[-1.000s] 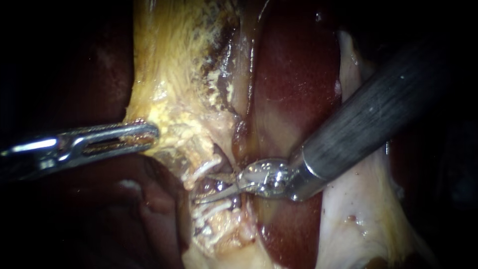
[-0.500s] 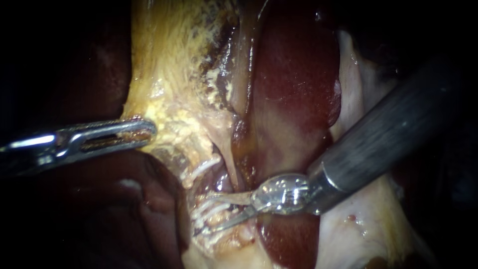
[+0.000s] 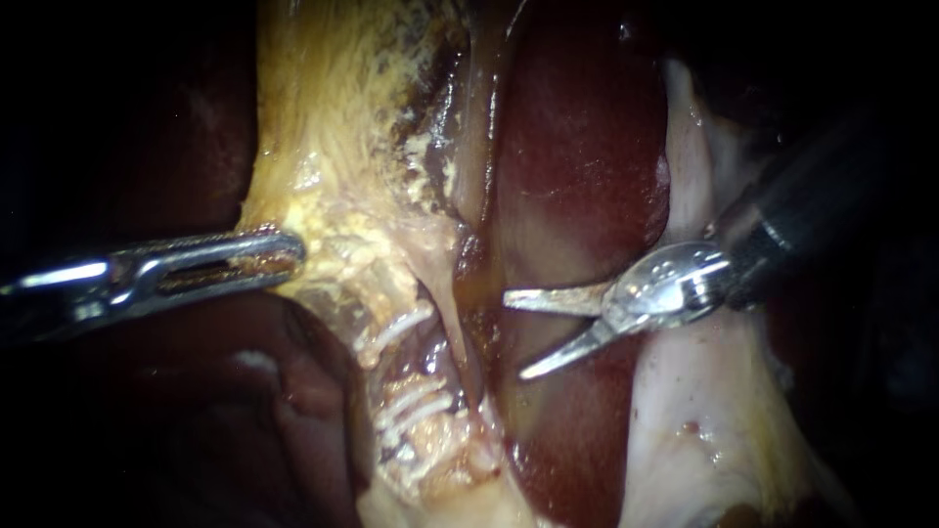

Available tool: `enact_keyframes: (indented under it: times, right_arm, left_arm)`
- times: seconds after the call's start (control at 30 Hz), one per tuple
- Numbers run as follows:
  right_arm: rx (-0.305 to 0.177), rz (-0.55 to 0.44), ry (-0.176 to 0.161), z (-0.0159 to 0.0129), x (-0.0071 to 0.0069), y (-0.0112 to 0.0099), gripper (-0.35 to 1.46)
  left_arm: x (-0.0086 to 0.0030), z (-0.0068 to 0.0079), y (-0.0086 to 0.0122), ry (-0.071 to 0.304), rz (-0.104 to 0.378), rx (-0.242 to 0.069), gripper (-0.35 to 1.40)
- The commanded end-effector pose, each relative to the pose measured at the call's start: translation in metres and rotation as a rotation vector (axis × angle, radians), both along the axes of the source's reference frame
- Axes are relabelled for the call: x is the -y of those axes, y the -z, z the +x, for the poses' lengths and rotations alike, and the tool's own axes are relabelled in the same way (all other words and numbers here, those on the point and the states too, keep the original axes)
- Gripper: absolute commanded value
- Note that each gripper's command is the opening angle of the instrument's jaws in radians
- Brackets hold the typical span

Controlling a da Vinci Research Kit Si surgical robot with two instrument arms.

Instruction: Go back from the cut left tube

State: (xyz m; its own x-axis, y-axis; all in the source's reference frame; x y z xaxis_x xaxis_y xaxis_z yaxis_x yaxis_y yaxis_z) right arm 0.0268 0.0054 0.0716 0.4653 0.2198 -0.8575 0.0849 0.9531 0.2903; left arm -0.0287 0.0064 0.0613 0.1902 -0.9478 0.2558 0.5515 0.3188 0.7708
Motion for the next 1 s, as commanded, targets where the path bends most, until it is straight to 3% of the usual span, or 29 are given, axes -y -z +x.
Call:
enact_keyframes:
  times: [0.03, 0.33, 0.57, 0.7, 0.77, 0.9, 1.0]
  right_arm:
    - [0.002, -0.002, -0.006, -0.0003, -0.0002, 0.0002, 1.43]
    - [0.001, -0.005, -0.021, -0.0005, -0.0003, 0.0003, 1.43]
    - [-0.001, -0.008, -0.024, -0.0003, 0.0000, 0.0001, 1.43]
    - [-0.001, -0.008, -0.024, -0.0002, 0.0000, 0.0001, 1.43]
    - [0.000, -0.008, -0.024, -0.0002, 0.0000, 0.0001, 1.43]
    - [-0.003, -0.007, -0.027, -0.0003, -0.0001, 0.0001, 1.43]
    - [-0.002, -0.006, -0.027, -0.0003, -0.0002, 0.0002, 1.43]
  left_arm:
    - [0.0000, 0.0000, 0.0000, 0.000, 0.000, 0.000, -0.35]
    - [0.0003, -0.0005, -0.0012, 0.002, -0.006, -0.002, -0.35]
    - [0.0011, -0.0020, -0.0061, 0.000, -0.002, -0.015, -0.35]
    - [0.0010, -0.0033, -0.0084, -0.007, 0.003, -0.014, -0.35]
    - [0.0005, -0.0042, -0.0086, -0.004, 0.004, -0.015, -0.35]
    - [-0.0011, -0.0060, -0.0073, 0.022, 0.003, 0.018, -0.35]
    - [-0.0013, -0.0070, -0.0068, 0.037, 0.006, 0.027, -0.35]
